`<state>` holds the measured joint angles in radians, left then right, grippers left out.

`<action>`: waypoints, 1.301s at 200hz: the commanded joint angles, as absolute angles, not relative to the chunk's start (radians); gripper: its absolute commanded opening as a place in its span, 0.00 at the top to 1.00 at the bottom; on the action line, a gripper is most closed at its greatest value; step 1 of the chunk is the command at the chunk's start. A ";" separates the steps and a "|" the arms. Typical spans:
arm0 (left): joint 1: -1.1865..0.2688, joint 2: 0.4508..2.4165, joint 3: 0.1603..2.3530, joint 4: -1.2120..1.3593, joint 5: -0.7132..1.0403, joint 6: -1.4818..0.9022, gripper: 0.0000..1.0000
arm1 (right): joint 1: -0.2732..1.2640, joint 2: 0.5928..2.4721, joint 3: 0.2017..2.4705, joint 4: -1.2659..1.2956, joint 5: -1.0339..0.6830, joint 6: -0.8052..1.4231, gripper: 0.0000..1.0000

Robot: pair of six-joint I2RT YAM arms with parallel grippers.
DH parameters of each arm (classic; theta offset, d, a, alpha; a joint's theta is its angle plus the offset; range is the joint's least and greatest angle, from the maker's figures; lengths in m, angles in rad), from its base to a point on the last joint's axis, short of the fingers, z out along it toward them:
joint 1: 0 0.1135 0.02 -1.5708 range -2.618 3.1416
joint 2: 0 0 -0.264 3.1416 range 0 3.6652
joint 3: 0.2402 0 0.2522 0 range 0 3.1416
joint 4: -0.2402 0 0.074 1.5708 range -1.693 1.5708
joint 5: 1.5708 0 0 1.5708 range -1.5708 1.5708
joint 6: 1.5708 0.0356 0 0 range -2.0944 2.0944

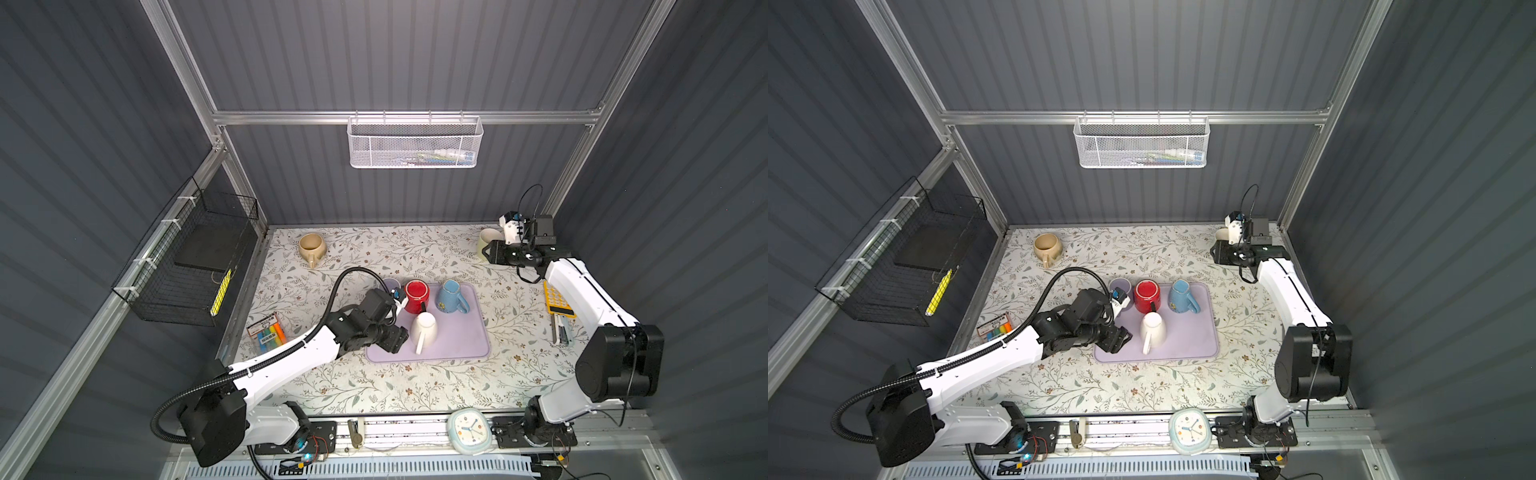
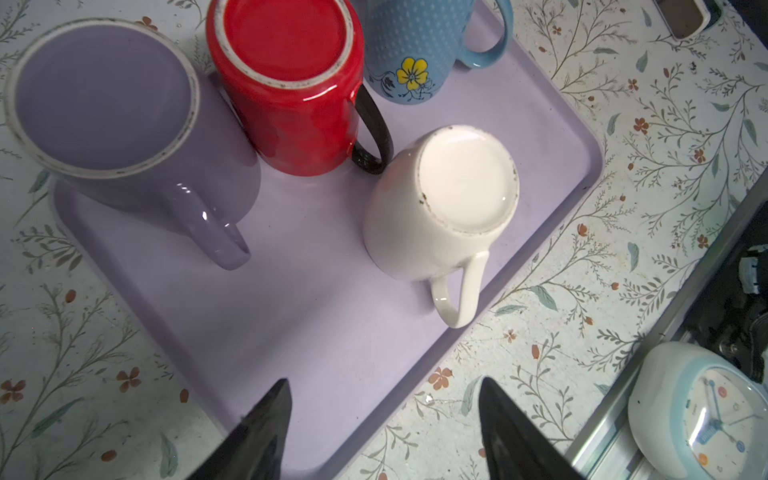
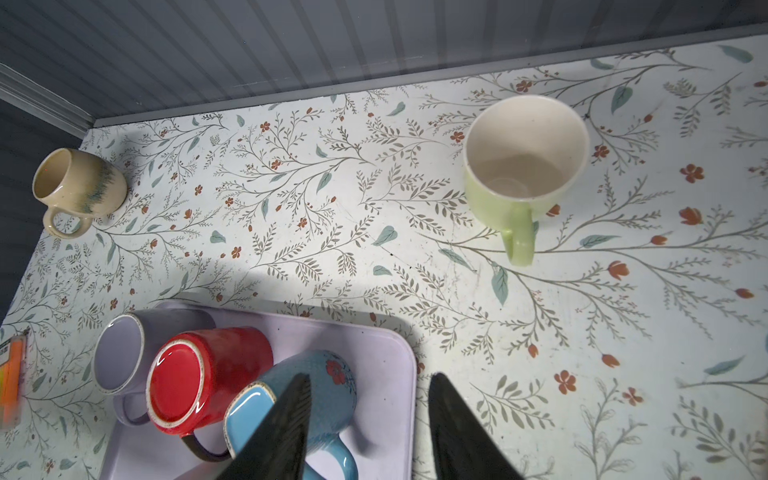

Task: Turn the mug right side up
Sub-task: 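Open the right gripper and lift it off the light green mug, then lower the left gripper over the upside-down white mug on the tray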

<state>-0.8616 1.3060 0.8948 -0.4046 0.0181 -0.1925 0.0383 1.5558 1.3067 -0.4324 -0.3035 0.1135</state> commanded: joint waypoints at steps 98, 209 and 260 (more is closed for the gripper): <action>-0.970 1.451 0.948 -0.326 -0.038 -0.257 0.28 | 0.058 1.381 1.089 -0.328 -0.378 0.204 0.50; -1.011 1.604 1.022 -0.318 -0.067 -0.288 0.28 | 0.077 1.242 0.896 -0.306 -0.370 0.268 0.50; -1.013 1.651 1.031 -0.316 -0.107 -0.330 0.30 | 0.078 1.224 0.875 -0.299 -0.356 0.278 0.49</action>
<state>-1.0073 1.6299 1.0000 -0.2993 -0.0769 -0.2996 0.0731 1.2381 0.8917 -0.3054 -0.3664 0.2661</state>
